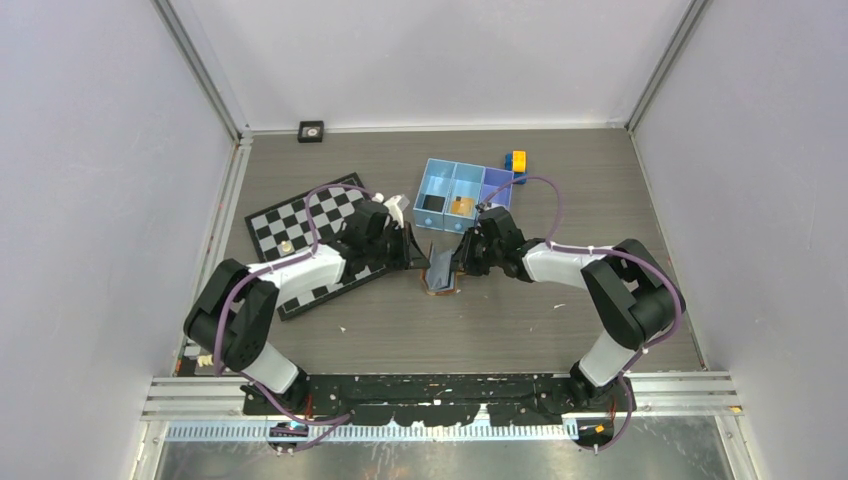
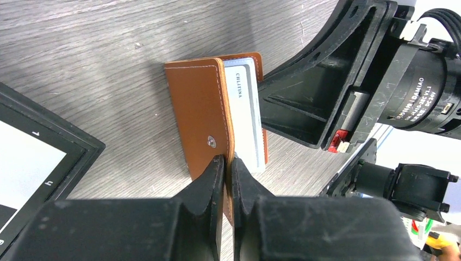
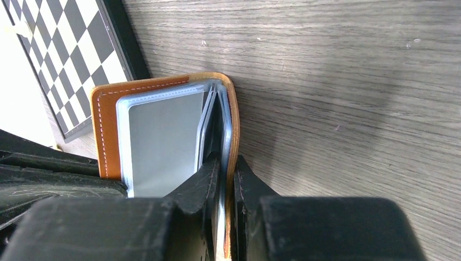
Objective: Take the credit cards out of the card holder
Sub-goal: Open the card holder at the center of the board.
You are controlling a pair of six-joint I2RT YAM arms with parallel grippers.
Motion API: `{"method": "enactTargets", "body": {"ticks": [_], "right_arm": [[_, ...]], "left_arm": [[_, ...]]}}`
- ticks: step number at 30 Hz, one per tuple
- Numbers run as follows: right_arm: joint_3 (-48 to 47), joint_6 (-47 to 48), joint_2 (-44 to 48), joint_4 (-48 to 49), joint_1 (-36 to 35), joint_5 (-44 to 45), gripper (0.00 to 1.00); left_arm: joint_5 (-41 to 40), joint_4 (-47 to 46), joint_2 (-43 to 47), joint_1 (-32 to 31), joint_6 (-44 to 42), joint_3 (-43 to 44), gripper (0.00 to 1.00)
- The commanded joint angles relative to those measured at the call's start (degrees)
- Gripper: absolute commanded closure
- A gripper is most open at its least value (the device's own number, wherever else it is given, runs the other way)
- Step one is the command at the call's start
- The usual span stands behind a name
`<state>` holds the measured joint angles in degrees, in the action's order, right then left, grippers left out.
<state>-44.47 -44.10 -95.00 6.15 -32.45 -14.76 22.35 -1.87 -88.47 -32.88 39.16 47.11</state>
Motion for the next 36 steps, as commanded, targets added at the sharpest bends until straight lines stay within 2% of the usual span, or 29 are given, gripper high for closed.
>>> {"method": "enactTargets", "body": {"ticks": [1, 6, 11, 19, 21, 24, 30, 32, 34, 36], "right_arm": [[-1.22, 0.02, -1.7, 0.56, -0.03, -0.03, 0.84], [-1.05, -0.12, -1.44, 0.79, -0.05, 0.12, 0.84], [-0.97, 0.08, -1.16, 0.7, -0.05, 0.48, 0.84], [-0.97, 0.45, -0.68, 0.25, -0.07, 0.81, 0.84], [-0.85, 0.67, -0.25, 0.05, -0.06, 1.08, 0.84], [-0.88, 0.83, -0.34, 0.0, -0.08, 0.95, 0.84], [-0.88, 1.01, -0.42, 0.18, -0.07, 0.38, 0.84], [-0.84, 1.12, -0.36, 0.2, -0.06, 0.6, 0.85], [-0.77, 1.0, -0.48, 0.54, -0.09, 0.53, 0.86], [-0.69, 0.71, -0.51, 0.99, -0.01, 0.36, 0.89]], "left_arm": [[3.15, -2.58, -1.25, -0.16, 0.58, 0.85, 0.94], [1.19, 0.2, -1.82, -0.16, -0.11, 1.86, 0.94], [-3.86, 5.24, -0.67, -0.12, -1.4, 2.72, 0.82], [-7.11, 8.56, -1.56, -0.08, -2.99, 4.22, 0.84], [-7.74, 9.11, -1.54, -0.05, -3.12, 4.32, 0.78], [-7.64, 8.76, -1.25, -0.04, -3.04, 4.05, 0.69], [-5.48, 7.83, -1.66, 1.13, -2.28, 3.75, 0.66], [-4.45, 4.91, -0.33, 2.12, -0.97, 1.47, 0.63], [-3.64, -0.44, 2.12, 3.08, 0.57, -1.89, 0.54], [-4.04, -3.13, 4.17, 3.34, 1.04, -3.79, 0.51]]}}
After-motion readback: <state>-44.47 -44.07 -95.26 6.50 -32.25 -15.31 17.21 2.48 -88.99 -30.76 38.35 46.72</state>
